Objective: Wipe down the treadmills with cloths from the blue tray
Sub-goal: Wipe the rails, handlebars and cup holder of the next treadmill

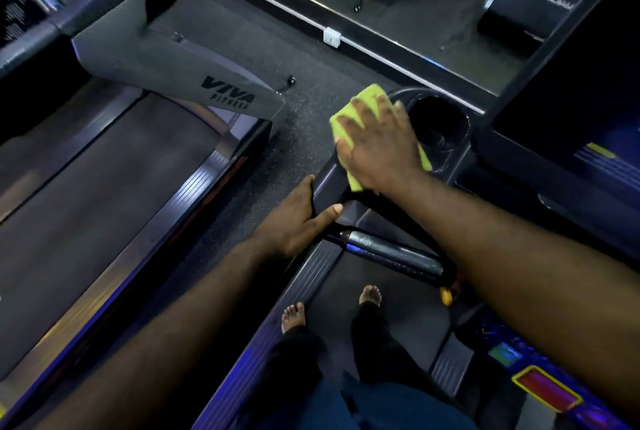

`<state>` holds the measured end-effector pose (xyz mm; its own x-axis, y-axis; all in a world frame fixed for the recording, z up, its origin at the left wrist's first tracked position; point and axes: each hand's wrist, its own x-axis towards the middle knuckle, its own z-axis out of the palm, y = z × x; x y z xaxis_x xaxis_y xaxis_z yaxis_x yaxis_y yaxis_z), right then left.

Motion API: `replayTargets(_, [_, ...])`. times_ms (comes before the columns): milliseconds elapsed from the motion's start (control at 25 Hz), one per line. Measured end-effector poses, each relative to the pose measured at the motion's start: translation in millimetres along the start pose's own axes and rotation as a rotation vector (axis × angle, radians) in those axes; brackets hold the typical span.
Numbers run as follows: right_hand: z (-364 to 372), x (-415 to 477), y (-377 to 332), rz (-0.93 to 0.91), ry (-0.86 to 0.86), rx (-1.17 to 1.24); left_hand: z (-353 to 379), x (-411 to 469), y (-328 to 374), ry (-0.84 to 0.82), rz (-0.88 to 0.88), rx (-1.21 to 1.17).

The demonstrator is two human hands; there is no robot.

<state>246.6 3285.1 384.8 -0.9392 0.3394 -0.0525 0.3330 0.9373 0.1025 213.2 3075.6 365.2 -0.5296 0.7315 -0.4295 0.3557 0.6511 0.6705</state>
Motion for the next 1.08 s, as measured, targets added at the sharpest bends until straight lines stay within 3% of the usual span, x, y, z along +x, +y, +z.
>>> replayTargets(160, [-1, 24, -7, 0.303, -0.016, 0.125, 4, -2, -1, 0.052, 0.006, 0.032])
replayTargets(280, [10, -16, -38, 0.256, 0.005, 0.123, 2, 1, -1, 0.047, 0.010, 0.040])
replayTargets(360, [3, 4, -18, 0.220, -0.046, 0.106, 3, 2, -5, 0.039, 0.012, 0.053])
replayTargets(520, [-11, 61, 12, 0.434, -0.123, 0.067, 1, 16, 1, 0.028, 0.025, 0.151])
replayTargets(640, [4, 23, -26, 0.386, -0.058, 0.063, 0, 26, 12, 0.066, 0.035, 0.066])
replayTargets(720, [7, 34, -10, 0.370, -0.101, 0.085, 1, 27, 15, 0.048, 0.063, -0.009])
replayTargets(880, [-7, 105, 35, 0.601, -0.212, 0.055, 0, 33, 6, 0.022, 0.098, -0.060])
replayTargets(960, [-4, 81, 12, 0.545, -0.216, 0.110, -1, 32, 7, 0.018, 0.113, -0.084])
replayTargets(1080, [9, 28, -14, 0.260, -0.131, 0.078, -3, 32, 7, 0.011, 0.150, -0.123])
